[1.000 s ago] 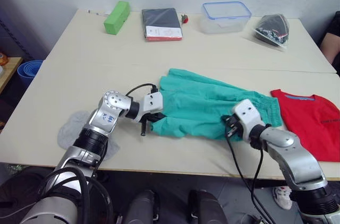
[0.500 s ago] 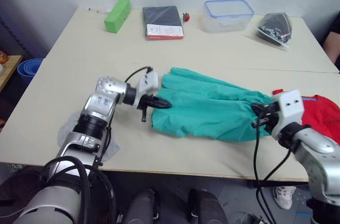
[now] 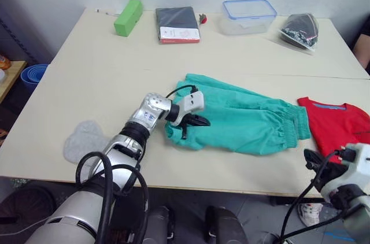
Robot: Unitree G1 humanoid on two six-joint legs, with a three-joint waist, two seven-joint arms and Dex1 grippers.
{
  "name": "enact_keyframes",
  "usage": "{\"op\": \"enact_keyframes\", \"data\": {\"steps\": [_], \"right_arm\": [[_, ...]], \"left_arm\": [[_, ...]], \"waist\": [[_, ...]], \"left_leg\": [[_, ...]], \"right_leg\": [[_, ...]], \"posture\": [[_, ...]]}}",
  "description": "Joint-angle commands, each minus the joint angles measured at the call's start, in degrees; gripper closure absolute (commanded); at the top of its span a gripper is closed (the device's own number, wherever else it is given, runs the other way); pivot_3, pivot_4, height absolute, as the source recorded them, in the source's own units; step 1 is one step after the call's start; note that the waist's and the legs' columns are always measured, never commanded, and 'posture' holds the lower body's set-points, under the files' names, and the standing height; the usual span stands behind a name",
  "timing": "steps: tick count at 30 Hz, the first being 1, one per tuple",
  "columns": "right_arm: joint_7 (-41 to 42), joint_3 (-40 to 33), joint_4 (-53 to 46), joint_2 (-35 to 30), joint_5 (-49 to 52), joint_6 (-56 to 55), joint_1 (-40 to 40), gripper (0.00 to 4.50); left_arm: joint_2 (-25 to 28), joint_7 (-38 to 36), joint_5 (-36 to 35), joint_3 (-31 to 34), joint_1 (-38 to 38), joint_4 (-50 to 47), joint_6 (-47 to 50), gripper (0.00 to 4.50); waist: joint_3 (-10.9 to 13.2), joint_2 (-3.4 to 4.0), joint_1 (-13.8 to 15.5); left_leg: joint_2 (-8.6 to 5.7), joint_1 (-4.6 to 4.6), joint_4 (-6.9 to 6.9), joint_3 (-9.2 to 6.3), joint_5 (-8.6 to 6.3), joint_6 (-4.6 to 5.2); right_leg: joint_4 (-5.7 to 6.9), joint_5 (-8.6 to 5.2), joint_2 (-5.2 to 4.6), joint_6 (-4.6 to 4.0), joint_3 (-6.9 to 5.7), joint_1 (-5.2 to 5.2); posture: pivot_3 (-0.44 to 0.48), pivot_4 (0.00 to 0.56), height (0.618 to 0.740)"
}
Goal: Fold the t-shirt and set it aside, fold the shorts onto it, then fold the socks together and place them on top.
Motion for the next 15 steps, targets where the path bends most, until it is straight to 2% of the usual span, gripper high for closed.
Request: {"op": "enact_keyframes", "data": {"steps": [1,6,9,12,15], "right_arm": [[-3.43,-0.64,1.82,3.11,7.02,-1.83,0.94,3.85],[-9.92,4.1,6.72,7.96,17.62,-5.28,-0.57,2.17],[-15.07,6.63,10.2,9.86,21.32,-9.29,-2.23,1.01],[-19.71,8.56,13.86,10.94,24.3,-13.67,-3.73,0.04],[-22.28,10.63,18.63,10.7,24.86,-17.65,-5.69,0.04]], "left_arm": [[-0.77,0.82,1.68,0.42,-0.35,3.52,-2.26,4.5],[-1.01,-0.01,1.89,1.56,-0.61,4.37,-3.21,4.5],[-0.85,-0.63,1.91,2.2,-0.58,3.84,-3.0,4.5],[-0.37,-1.5,1.77,2.58,-0.37,3.0,-2.72,4.5],[0.02,-1.71,1.92,2.81,-0.28,2.64,-2.55,4.5]], "waist": [[-0.01,0.0,-0.07],[-0.01,0.0,-0.18],[-0.01,0.0,-0.25],[-0.01,0.0,-0.3],[-0.02,-0.01,-0.47]], "left_leg": [[0.0,0.04,-0.01,0.03,-0.05,0.08],[0.0,0.03,-0.03,-0.05,-0.15,0.27],[0.0,0.03,-0.04,-0.05,-0.15,0.26],[0.0,0.02,-0.07,-0.06,-0.07,0.1],[0.0,0.02,-0.08,-0.04,-0.02,-0.01]], "right_leg": [[-0.01,0.0,0.0,0.0,0.0,0.01],[-0.01,0.01,-0.08,-0.01,0.2,0.0],[-0.01,0.01,-0.09,-0.01,0.27,-0.01],[-0.03,0.01,-0.09,-0.01,0.3,-0.01],[-0.06,0.01,-0.07,-0.01,0.29,-0.01]], "posture": [[0.0,0.15,0.74],[0.0,0.15,0.74],[0.0,0.15,0.74],[0.0,0.15,0.74],[0.0,0.15,0.74]]}}
